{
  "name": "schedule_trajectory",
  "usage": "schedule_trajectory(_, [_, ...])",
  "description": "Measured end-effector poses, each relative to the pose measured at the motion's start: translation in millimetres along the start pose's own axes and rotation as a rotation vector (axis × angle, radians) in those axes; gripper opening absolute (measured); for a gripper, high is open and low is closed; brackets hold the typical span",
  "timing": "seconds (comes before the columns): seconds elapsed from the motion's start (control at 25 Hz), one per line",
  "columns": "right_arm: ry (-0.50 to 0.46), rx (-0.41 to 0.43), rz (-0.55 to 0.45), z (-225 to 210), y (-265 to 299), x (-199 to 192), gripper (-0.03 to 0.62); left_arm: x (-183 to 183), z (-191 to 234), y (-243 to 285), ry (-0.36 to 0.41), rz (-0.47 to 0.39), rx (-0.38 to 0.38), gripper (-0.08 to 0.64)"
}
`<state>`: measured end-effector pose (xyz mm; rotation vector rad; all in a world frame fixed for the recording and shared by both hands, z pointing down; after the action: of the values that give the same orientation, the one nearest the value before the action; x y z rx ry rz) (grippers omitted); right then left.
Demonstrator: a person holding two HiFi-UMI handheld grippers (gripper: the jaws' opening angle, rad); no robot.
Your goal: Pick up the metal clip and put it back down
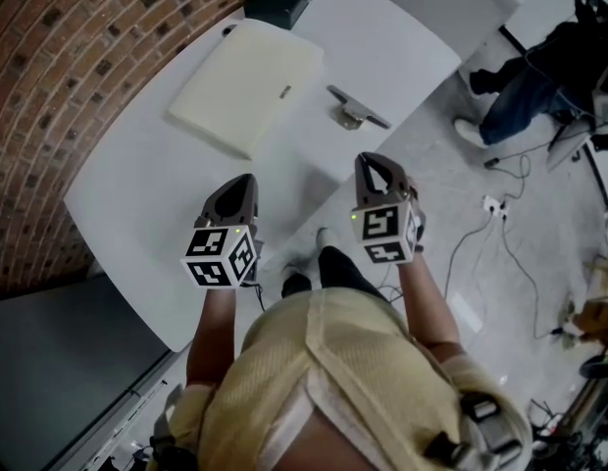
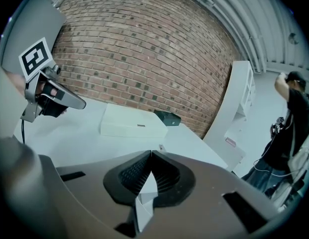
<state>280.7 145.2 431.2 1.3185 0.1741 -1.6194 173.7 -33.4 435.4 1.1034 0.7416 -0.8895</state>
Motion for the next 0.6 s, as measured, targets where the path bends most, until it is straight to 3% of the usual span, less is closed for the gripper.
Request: schedule_trajectory(0.6, [0.162,0.006,-0.017,1,-28,1,0.003,-4,-6,-18,-0.006,-0.018,-0.013,0.009])
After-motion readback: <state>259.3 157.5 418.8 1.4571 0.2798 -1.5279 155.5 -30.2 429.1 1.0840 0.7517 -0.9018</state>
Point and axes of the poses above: the fingertips, and each gripper's own axes: y forward along the fingers, z to its left, x out of its top, the point moved 1 cm from there along -y, backward along the fingers, and after that the axes turned 6 degrees about -x, right-handed, at the moved point
